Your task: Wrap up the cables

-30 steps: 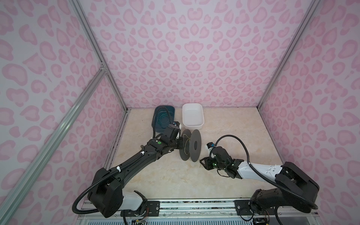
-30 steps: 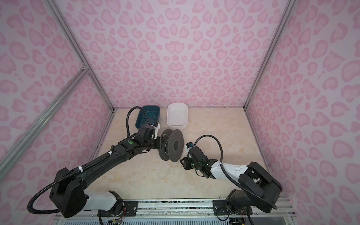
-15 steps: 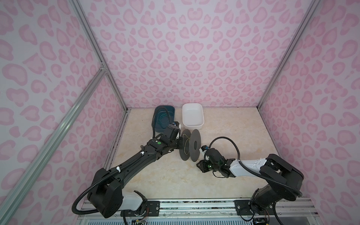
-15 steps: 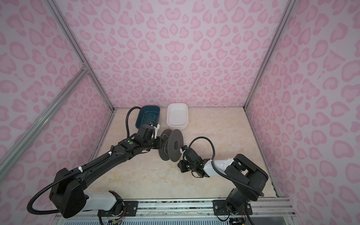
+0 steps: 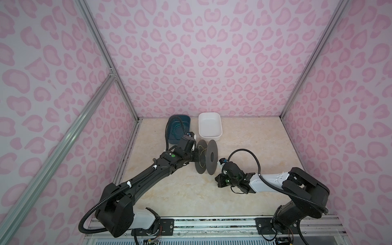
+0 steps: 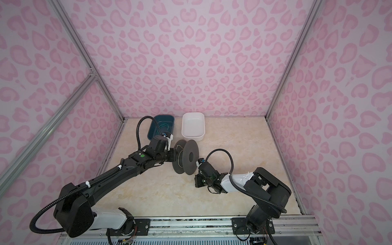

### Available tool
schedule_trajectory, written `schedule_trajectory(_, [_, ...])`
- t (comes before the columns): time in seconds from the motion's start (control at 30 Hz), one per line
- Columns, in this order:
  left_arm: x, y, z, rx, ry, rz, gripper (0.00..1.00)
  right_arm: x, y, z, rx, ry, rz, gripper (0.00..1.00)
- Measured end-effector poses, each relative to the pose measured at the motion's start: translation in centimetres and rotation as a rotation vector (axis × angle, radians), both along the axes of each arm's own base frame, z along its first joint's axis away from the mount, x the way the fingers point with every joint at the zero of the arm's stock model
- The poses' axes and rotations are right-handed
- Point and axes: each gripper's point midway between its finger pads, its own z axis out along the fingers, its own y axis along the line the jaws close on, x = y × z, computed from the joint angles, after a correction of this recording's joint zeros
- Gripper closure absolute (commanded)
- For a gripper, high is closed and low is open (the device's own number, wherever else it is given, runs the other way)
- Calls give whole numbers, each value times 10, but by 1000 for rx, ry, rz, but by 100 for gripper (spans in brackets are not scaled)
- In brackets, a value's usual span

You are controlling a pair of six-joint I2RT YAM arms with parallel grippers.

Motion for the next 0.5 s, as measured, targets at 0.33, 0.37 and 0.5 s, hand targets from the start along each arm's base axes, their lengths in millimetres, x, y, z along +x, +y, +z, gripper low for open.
schedule_trajectory(0.33, [17, 14, 7, 10, -13, 100, 96, -47, 20, 31, -66, -106, 154, 100])
schedule_trajectory(0.37, [19, 15, 6, 16, -11, 107, 96, -52, 23, 39, -78, -137, 168, 100])
schedule_trajectory(0.5, [24, 16, 5, 29, -6, 128, 96, -62, 32, 76, -111, -261, 200, 100])
